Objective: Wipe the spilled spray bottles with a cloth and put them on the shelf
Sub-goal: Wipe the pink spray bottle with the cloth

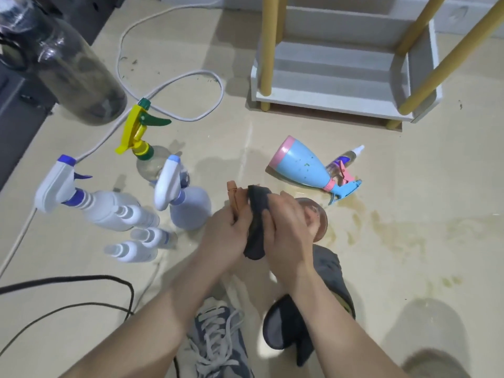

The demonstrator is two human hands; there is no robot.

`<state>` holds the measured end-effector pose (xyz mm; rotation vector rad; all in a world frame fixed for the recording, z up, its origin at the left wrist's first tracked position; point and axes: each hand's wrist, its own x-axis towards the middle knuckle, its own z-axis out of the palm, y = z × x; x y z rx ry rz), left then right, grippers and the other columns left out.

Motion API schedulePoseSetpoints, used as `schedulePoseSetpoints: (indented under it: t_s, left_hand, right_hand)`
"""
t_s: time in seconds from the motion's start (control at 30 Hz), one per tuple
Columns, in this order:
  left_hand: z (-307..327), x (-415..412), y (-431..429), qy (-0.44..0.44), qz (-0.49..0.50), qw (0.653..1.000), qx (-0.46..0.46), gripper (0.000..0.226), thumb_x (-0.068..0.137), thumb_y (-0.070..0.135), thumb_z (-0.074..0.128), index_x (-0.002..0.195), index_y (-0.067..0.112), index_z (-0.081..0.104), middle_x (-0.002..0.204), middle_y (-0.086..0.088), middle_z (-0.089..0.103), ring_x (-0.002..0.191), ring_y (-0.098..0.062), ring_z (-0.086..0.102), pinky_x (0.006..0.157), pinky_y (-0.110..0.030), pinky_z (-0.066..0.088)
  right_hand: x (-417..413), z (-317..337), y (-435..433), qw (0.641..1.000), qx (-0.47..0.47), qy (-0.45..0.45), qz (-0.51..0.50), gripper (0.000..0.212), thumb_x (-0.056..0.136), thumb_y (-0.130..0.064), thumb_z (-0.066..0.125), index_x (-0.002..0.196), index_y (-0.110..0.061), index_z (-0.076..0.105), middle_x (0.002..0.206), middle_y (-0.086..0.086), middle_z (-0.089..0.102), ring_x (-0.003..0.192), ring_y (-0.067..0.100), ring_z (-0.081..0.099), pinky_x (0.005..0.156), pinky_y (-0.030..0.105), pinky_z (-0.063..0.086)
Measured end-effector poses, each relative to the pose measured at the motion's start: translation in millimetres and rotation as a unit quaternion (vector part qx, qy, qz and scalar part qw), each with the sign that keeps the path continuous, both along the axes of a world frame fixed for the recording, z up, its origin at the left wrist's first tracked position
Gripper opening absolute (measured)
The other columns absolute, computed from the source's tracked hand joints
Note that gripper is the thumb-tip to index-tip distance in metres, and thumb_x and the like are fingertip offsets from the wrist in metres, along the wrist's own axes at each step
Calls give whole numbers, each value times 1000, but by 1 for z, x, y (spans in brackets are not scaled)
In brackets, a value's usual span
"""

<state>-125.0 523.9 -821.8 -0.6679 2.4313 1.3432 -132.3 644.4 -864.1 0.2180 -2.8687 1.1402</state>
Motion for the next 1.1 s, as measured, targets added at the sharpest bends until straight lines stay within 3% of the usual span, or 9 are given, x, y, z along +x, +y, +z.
schedulePoseSetpoints:
  t_s: [0.17,0.3,0.43,0.5,0.6,0.8,0.87,1.0,1.1]
  left_hand:
    - [7,8,7,21,-14,999,36,24,101,36,45,97,30,68,84,15,72,81,-6,69,84,-32,55]
    - [20,6,21,65,-107,992,-29,19,101,36,44,86,31,54,68,15,58,66,-4,56,59,-17,39]
    - [20,17,23,91,-132,987,-19,24,100,32,46,120,30,59,74,26,62,74,4,60,63,-7,38]
    - [16,23,22,88,-132,987,-2,31,100,39,44,130,39,54,96,26,68,91,1,64,78,-13,45]
    - [10,21,15,76,-92,993,-20,21,99,39,47,116,42,60,88,18,70,87,-5,67,78,-23,50]
    - [8,27,11,66,-84,994,-6,42,94,29,49,125,56,53,110,18,69,102,-3,66,94,-32,51]
    - [9,33,14,78,-69,995,-4,46,96,26,52,119,66,49,99,25,70,94,0,68,89,-22,50]
    - [11,32,26,94,-85,991,-32,38,97,29,53,127,52,52,92,16,70,95,-10,67,87,-28,50]
    - [6,27,25,72,-61,994,-56,19,94,25,55,111,26,62,82,17,58,95,-21,64,83,-40,51]
  right_hand:
    - [-33,-7,45,977,18,-117,-176,24,97,-24,38,96,-18,61,102,0,62,106,26,50,78,37,32]
    - [-20,9,19,997,-28,-25,-74,28,94,-22,37,76,-12,55,77,7,60,76,27,53,70,38,38]
    - [-1,-4,41,995,-95,33,24,41,101,-26,32,80,-4,61,82,1,60,79,21,50,77,39,43]
    - [-13,-28,74,990,-130,-24,-51,43,98,-28,32,90,-7,69,95,2,66,92,21,56,88,33,42]
    - [-16,-45,86,948,-154,-164,-225,41,93,-40,27,72,-15,52,77,1,54,78,25,51,76,36,38]
    - [22,-21,31,998,-37,33,-28,33,94,-20,41,102,-4,68,110,7,66,111,23,56,103,44,37]
    - [1,-23,43,997,-25,67,32,29,92,-19,43,89,-7,69,95,5,68,96,25,60,93,41,45]
    - [-36,-35,81,987,-57,-141,-44,34,83,-36,35,61,-16,51,66,2,54,71,22,46,66,36,41]
    - [-45,-25,87,942,-59,-310,-111,43,87,-42,35,70,-6,50,76,12,58,81,31,52,78,39,42]
